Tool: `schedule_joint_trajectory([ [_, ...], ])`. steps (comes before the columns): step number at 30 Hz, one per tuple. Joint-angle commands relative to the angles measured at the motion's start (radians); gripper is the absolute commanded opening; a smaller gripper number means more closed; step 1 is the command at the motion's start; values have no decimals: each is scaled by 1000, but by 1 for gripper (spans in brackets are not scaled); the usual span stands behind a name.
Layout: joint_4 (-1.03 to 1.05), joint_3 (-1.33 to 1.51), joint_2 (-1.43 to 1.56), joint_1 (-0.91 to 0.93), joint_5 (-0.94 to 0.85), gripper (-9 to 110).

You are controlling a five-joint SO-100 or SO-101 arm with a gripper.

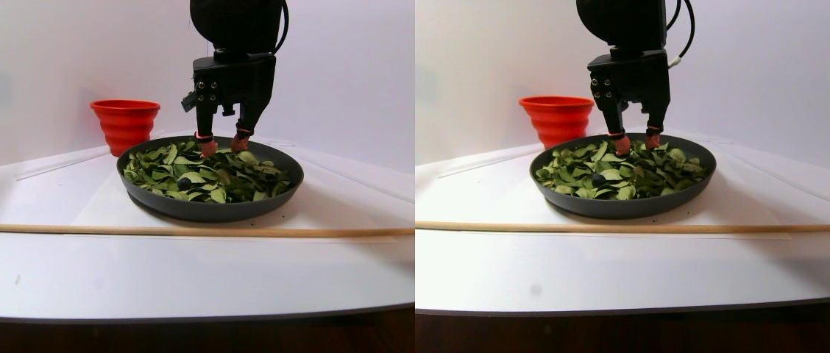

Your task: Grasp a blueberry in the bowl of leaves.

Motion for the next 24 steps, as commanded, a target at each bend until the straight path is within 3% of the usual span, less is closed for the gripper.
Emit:
schedule_joint_trajectory([
  [1,2,-3,81,-5,9,17],
  [24,5,23,-3,-98,60,17],
])
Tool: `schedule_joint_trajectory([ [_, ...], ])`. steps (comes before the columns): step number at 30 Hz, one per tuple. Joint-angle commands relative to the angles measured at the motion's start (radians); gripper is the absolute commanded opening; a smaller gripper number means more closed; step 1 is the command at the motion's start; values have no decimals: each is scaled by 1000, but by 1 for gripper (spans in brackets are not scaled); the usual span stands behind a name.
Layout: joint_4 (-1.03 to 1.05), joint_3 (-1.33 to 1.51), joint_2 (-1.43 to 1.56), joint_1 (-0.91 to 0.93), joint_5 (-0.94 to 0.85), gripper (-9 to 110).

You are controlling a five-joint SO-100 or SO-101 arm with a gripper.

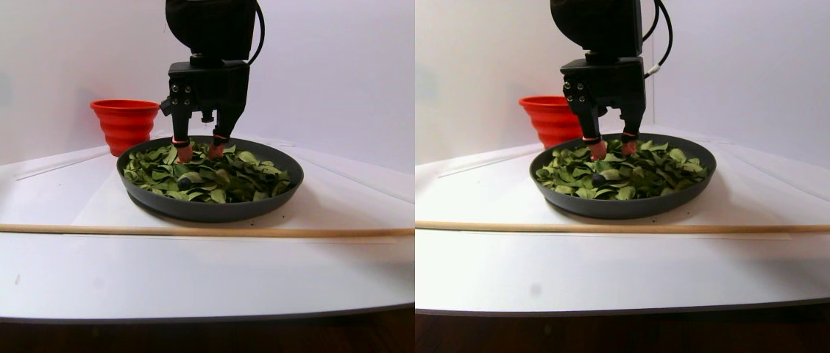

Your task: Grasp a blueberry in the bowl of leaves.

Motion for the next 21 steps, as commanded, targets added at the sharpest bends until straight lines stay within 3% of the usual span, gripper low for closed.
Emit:
schedule_joint_trajectory([
  [1,2,-5,3,-9,3,17],
  [21,-11,12,-58,-46,11,18],
])
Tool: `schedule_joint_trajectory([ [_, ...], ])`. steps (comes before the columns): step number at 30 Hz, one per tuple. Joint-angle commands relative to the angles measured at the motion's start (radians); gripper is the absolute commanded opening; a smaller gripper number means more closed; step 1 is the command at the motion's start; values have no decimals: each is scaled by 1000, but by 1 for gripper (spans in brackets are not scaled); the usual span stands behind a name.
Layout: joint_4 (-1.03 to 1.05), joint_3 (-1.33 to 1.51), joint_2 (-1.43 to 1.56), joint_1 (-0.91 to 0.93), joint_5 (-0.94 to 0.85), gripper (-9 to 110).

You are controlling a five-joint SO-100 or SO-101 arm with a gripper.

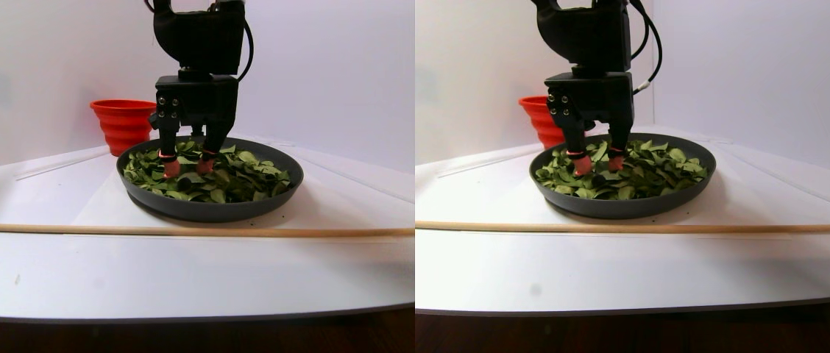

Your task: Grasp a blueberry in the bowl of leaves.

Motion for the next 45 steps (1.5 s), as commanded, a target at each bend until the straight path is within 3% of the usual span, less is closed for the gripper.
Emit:
schedule_joint_trajectory([
  [1,-14,6,9,-2,5,18],
  [45,-110,-78,-123,-8,-18,18],
])
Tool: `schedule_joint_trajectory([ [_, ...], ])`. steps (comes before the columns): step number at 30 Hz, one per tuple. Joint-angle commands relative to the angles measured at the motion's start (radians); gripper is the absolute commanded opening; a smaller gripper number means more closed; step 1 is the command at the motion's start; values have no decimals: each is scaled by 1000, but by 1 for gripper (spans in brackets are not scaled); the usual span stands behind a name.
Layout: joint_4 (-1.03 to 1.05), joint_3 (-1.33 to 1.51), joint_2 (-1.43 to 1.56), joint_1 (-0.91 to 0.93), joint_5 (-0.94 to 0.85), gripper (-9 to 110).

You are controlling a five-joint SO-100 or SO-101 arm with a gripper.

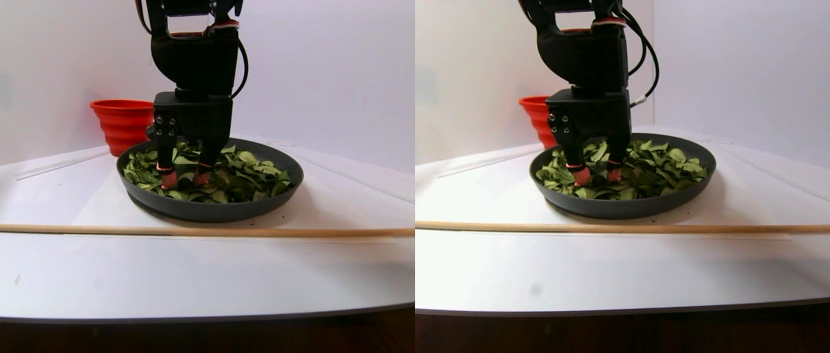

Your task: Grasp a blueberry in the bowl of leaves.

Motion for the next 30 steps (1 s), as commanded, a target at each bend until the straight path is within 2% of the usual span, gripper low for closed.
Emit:
schedule_joint_trajectory([
  [1,-17,-26,11,11,-9,18],
  [30,-58,-35,-15,11,-6,14],
])
